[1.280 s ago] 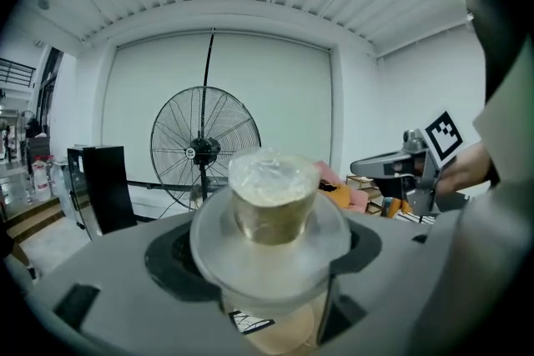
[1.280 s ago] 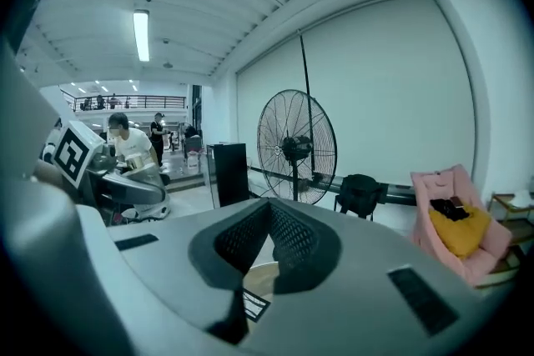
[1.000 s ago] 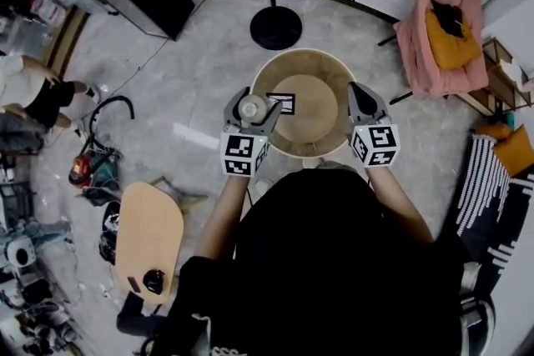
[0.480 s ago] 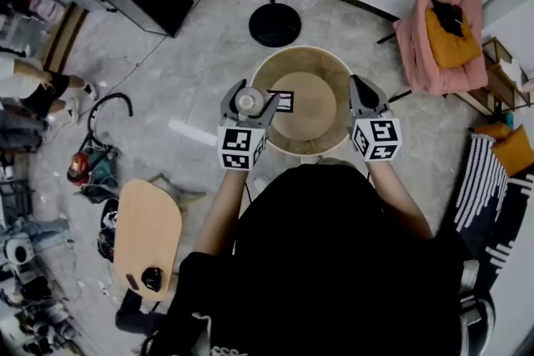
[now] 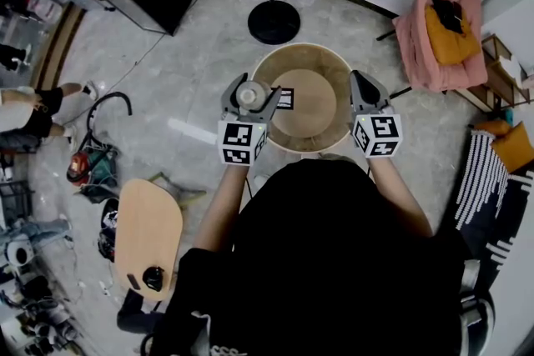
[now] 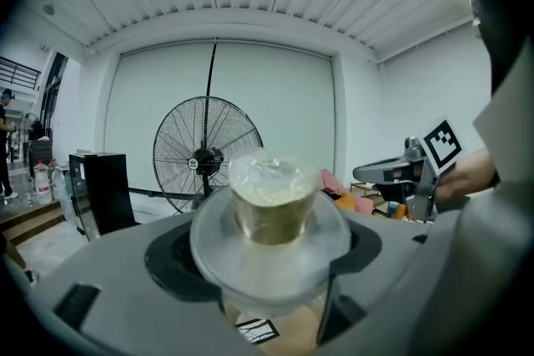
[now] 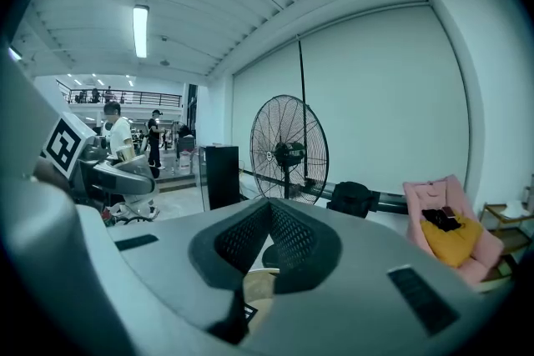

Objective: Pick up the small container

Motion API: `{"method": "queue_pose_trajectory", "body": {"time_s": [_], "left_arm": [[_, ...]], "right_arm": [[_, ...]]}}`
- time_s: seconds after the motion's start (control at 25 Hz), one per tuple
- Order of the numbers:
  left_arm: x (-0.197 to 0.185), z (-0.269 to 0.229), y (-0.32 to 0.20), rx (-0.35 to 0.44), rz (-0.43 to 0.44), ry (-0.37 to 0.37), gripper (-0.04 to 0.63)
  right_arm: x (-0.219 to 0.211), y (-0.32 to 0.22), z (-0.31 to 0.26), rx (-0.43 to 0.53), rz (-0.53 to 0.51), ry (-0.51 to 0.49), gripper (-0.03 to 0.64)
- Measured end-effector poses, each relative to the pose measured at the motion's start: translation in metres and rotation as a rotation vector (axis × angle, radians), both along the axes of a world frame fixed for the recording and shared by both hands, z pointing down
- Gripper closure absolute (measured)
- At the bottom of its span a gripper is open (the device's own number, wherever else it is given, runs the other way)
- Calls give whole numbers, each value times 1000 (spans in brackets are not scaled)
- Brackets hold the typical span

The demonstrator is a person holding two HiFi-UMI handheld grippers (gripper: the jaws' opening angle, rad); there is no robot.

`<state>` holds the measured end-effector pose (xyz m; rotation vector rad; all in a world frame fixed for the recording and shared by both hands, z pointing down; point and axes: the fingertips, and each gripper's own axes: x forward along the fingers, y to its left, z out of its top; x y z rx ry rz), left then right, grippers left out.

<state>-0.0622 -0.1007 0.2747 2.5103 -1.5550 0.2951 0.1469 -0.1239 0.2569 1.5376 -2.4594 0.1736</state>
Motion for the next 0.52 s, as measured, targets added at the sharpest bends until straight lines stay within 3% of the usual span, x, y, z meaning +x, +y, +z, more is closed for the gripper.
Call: {"method": "queue_pose_trajectory", "body": {"time_s": [0.52], "left_arm": [[-2, -4, 3, 0, 23, -11, 242]], "right_arm": [[-4, 6, -2, 7, 19, -1, 603]]}}
